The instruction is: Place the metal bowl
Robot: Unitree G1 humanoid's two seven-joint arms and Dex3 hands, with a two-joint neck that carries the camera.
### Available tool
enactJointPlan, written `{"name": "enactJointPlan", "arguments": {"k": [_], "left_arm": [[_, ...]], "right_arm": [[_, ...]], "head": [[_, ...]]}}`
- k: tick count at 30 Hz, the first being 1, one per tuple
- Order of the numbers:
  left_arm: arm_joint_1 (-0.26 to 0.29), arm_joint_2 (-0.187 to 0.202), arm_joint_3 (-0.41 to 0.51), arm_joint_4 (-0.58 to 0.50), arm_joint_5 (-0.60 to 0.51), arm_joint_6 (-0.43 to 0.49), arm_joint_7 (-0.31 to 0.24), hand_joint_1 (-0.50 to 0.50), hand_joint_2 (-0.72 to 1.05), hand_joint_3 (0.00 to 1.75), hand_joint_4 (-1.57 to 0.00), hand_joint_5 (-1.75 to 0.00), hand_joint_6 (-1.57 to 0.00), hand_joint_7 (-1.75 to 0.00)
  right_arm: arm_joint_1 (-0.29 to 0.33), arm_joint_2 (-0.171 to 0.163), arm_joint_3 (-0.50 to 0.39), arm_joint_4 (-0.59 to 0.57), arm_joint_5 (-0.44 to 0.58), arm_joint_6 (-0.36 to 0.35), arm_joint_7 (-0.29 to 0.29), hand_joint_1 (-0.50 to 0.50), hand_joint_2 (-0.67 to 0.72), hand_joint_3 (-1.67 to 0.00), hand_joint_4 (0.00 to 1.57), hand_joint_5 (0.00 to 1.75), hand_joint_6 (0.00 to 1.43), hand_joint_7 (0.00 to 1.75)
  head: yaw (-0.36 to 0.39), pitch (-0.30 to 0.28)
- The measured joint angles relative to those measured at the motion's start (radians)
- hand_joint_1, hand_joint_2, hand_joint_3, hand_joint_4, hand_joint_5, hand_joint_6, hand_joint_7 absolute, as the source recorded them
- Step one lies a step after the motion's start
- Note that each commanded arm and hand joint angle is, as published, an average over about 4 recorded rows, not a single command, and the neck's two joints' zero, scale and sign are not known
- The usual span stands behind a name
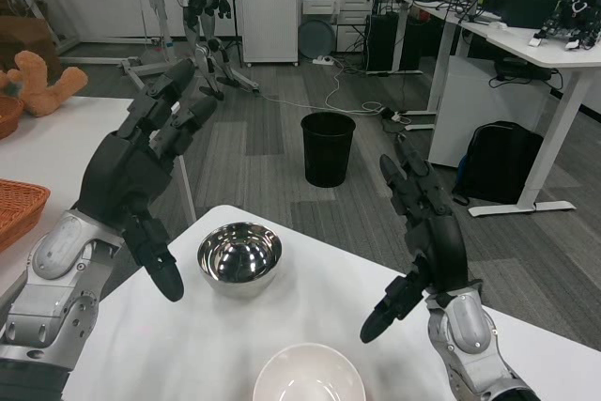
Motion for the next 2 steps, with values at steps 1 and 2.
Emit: {"name": "enactJointPlan", "arguments": {"k": [1,2], "left_arm": [[0.0,0.0,-0.002,0.0,0.0,0.0,0.0,-0.48,-0.72,0.04,0.0,-0.41,0.0,-0.14],[0.0,0.0,-0.003,0.0,0.0,0.0,0.0,-0.48,-0.72,0.06,0.0,-0.41,0.0,-0.14]], "right_arm": [[0.0,0.0,0.0,0.0,0.0,0.0,0.0,-0.42,0.66,0.0,0.0,0.0,0.0,0.0],[0.0,0.0,0.0,0.0,0.0,0.0,0.0,-0.42,0.66,0.0,0.0,0.0,0.0,0.0]], "head": [[0.0,0.0],[0.0,0.0]]}}
